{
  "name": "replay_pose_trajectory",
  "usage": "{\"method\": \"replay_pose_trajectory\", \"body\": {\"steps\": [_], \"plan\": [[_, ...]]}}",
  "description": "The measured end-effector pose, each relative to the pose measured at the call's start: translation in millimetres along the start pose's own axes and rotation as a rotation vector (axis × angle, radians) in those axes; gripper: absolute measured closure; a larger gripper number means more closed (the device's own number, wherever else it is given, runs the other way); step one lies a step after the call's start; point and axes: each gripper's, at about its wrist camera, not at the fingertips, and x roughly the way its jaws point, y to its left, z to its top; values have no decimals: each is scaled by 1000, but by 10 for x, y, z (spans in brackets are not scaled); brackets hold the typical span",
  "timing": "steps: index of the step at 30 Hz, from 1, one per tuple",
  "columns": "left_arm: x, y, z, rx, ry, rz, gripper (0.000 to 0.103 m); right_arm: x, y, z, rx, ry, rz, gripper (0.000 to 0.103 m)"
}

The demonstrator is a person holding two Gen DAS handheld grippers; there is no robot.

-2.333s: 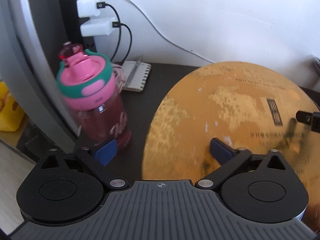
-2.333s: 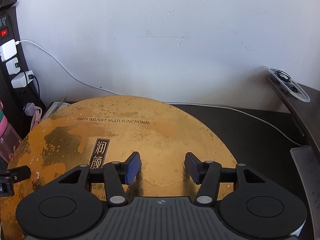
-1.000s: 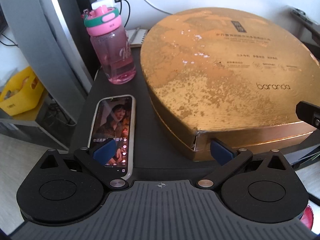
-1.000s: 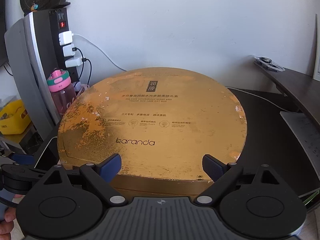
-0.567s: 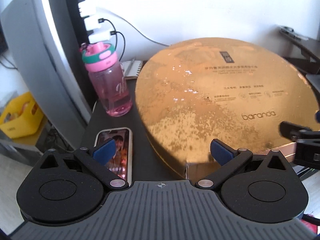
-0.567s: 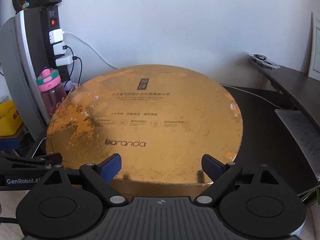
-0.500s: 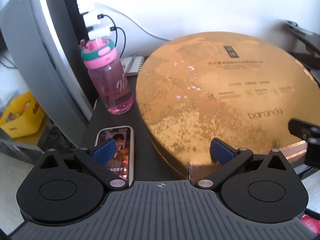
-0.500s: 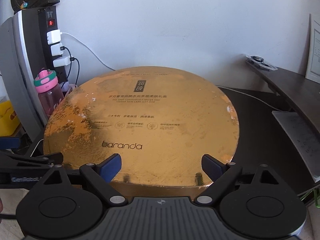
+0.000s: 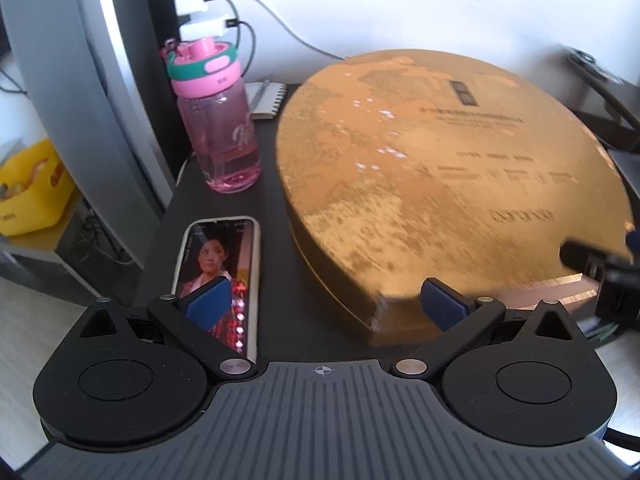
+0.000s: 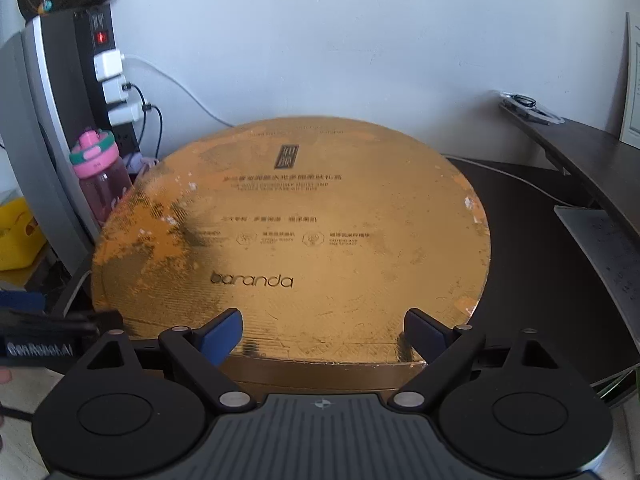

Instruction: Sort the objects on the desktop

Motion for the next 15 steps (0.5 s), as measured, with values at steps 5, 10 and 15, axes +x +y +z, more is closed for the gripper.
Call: {"method": "replay_pose_trajectory", "body": {"steps": [5, 10, 15], "plan": [[-197, -159, -151, 51, -18, -44, 0, -381, -7, -37, -18, -85, -20, 8], [-308, -326, -282, 104, -21, -79, 0, -657, -86, -168, -6, -109, -17, 5], [-333, -410, -321, 115, -16, -76, 0, -773, -151, -276, -8, -96, -34, 5]]}}
